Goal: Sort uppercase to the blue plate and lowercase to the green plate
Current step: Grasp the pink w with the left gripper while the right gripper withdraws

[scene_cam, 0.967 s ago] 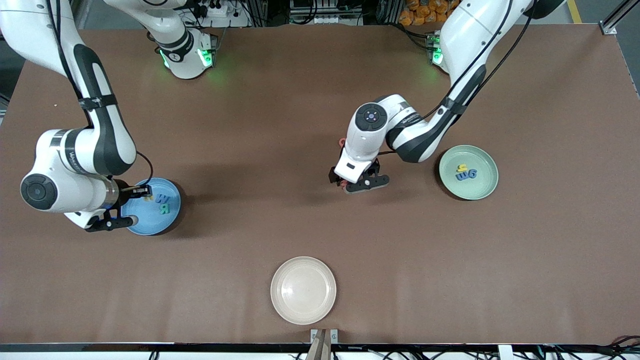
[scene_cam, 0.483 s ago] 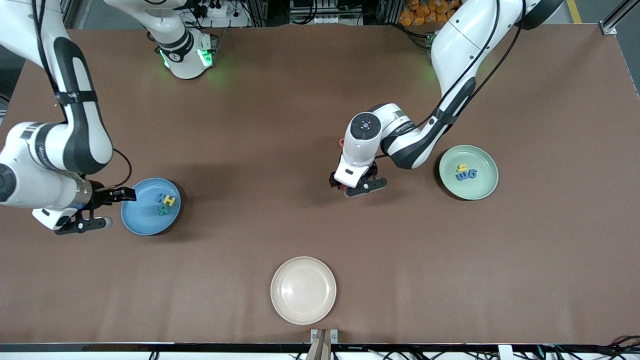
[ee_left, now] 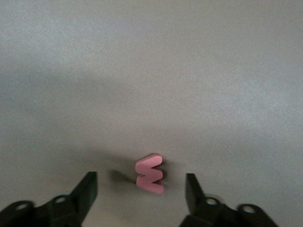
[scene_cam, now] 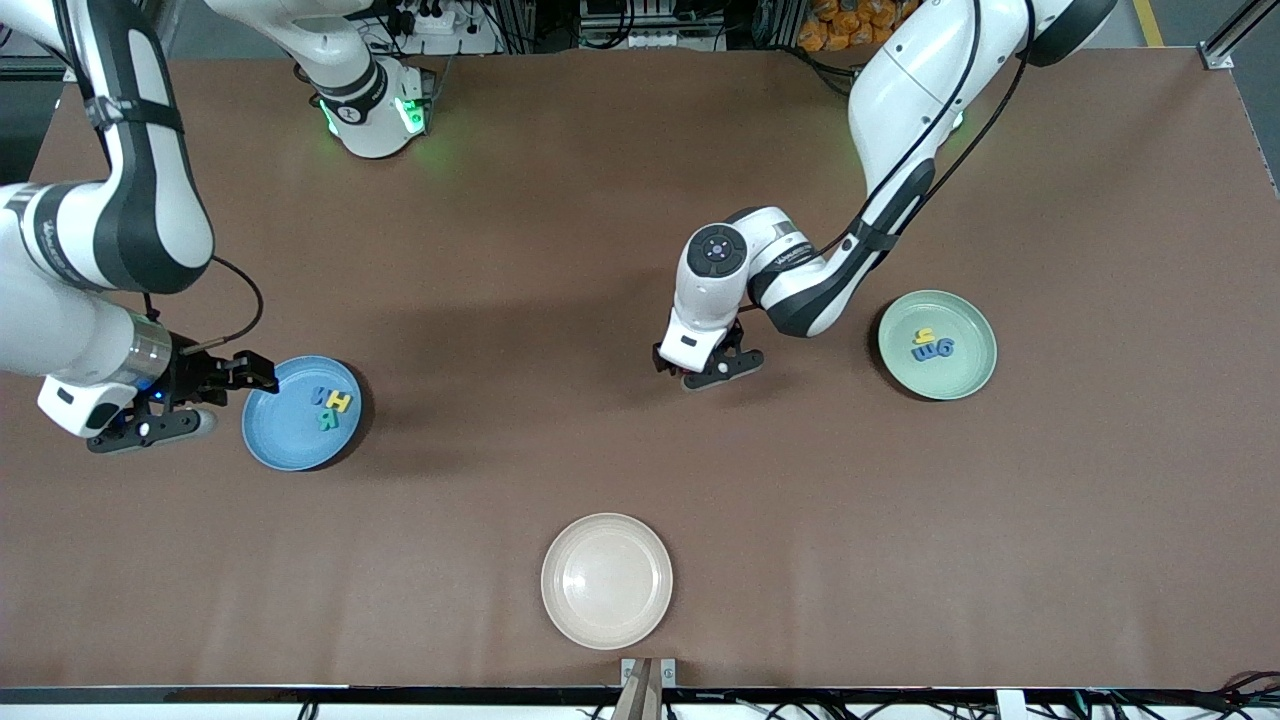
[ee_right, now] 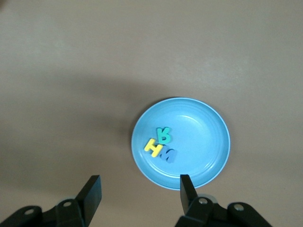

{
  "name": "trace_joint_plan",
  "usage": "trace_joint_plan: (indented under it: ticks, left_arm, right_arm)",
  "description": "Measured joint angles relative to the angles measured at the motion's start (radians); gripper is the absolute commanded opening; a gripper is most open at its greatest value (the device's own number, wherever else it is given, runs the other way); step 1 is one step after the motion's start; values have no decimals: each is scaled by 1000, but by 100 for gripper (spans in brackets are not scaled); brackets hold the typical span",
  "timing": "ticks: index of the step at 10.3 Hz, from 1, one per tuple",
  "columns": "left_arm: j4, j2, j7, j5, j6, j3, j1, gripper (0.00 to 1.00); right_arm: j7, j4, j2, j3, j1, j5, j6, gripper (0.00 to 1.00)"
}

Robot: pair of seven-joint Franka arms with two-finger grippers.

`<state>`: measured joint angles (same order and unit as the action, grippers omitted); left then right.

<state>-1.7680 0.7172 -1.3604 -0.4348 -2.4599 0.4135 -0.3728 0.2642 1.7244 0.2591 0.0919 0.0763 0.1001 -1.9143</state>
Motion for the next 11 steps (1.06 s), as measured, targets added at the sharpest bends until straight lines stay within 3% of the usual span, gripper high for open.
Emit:
trace_joint_plan:
  ticks: [1, 3, 7, 8, 11]
  left_arm:
    - [5, 4, -5, 0, 0, -1, -3, 61]
    - [15, 12, -11, 0, 0, -1, -7, 56]
    - [40, 36, -14, -9, -1, -17, -20, 56]
    - [44, 44, -15, -15, -1, -18, -22, 48]
    - [50, 46, -16, -16, -1, -19, -23, 10]
  right_arm:
    - [0, -2, -27, -3, 2, 0, 33, 78]
    - [0, -12, -84, -3, 2, 0, 100, 78]
    - [0, -31, -200, 1, -9, 1, 134, 78]
    - [0, -34, -221, 3, -9, 1, 139, 78]
    - [0, -81, -237, 18, -9, 0, 193, 78]
